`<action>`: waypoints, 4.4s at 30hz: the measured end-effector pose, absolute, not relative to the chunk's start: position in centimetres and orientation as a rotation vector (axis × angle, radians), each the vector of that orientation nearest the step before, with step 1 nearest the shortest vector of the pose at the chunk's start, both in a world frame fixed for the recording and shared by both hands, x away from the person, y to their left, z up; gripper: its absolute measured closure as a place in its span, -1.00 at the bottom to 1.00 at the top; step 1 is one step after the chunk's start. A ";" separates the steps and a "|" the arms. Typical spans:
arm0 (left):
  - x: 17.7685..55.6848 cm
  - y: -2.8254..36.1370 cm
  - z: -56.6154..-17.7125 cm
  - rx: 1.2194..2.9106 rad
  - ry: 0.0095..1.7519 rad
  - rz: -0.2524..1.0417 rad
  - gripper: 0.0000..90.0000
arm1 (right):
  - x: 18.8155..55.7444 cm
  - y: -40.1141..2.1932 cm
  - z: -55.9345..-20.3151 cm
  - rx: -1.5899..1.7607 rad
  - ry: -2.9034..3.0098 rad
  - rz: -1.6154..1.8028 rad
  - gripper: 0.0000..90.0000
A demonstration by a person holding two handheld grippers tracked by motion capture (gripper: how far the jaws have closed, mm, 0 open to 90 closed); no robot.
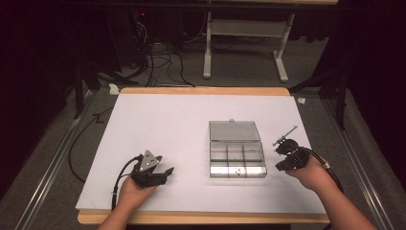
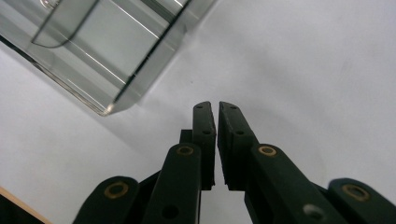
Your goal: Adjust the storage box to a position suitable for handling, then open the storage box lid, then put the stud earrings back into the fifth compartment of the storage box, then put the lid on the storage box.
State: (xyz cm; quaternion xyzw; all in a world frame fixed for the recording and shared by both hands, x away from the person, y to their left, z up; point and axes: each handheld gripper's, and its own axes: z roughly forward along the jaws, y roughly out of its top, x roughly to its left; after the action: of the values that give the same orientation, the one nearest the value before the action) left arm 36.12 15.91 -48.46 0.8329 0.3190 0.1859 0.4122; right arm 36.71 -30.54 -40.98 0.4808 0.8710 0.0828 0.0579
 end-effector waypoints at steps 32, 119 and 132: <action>36.2 16.3 -48.4 2.065 0.815 0.459 -0.15 | 32.9 -32.9 -43.7 1.531 2.343 0.611 0.77; 46.9 2.5 -45.4 1.897 0.997 0.163 -0.25 | 43.4 -30.2 -43.6 1.530 2.130 1.016 0.20; 47.3 2.0 -47.1 1.864 1.028 0.080 -0.26 | 44.8 -30.0 -45.3 1.602 2.164 1.105 -0.03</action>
State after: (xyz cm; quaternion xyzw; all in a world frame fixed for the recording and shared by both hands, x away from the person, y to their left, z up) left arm 47.31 1.98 -47.06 0.7654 0.4220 0.0329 0.4847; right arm 44.82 -30.02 -45.25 0.5468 0.7387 0.3770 0.1154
